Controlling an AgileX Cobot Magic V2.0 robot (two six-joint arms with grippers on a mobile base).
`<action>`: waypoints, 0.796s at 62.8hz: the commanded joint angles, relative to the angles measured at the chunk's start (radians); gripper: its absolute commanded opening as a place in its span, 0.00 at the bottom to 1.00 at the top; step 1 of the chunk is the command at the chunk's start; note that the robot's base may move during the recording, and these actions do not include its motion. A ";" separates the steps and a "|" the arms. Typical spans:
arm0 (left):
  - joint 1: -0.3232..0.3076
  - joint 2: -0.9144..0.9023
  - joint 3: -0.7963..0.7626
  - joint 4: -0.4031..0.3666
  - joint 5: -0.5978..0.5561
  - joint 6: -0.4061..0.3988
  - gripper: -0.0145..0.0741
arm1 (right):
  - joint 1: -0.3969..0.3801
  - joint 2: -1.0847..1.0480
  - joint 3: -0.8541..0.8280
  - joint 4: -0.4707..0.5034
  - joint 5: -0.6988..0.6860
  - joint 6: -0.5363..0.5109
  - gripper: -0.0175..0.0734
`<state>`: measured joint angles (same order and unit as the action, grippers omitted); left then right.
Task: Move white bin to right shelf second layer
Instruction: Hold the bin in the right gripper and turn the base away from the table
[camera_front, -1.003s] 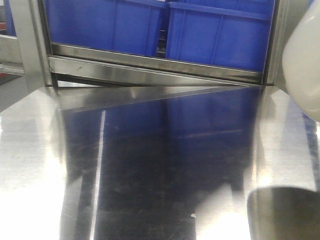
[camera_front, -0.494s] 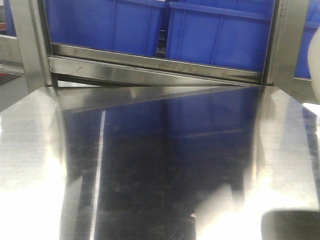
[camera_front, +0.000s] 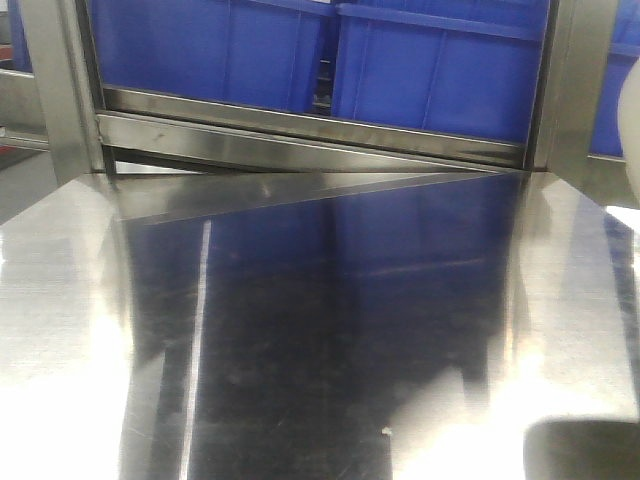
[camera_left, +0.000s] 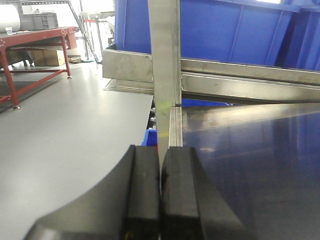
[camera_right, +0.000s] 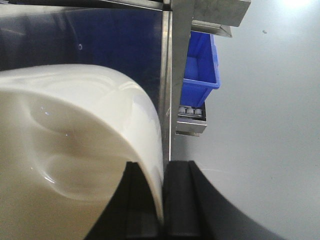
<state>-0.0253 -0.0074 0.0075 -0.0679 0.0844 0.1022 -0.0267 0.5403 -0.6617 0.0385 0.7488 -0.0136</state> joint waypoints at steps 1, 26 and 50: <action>-0.008 -0.013 0.037 -0.006 -0.084 -0.003 0.26 | -0.006 -0.001 -0.029 -0.003 -0.094 -0.004 0.25; -0.008 -0.013 0.037 -0.006 -0.084 -0.003 0.26 | -0.006 -0.001 -0.029 -0.003 -0.094 -0.004 0.25; -0.008 -0.013 0.037 -0.006 -0.084 -0.003 0.26 | -0.006 -0.001 -0.029 -0.003 -0.094 -0.004 0.25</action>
<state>-0.0253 -0.0074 0.0075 -0.0679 0.0844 0.1022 -0.0267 0.5403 -0.6617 0.0385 0.7488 -0.0154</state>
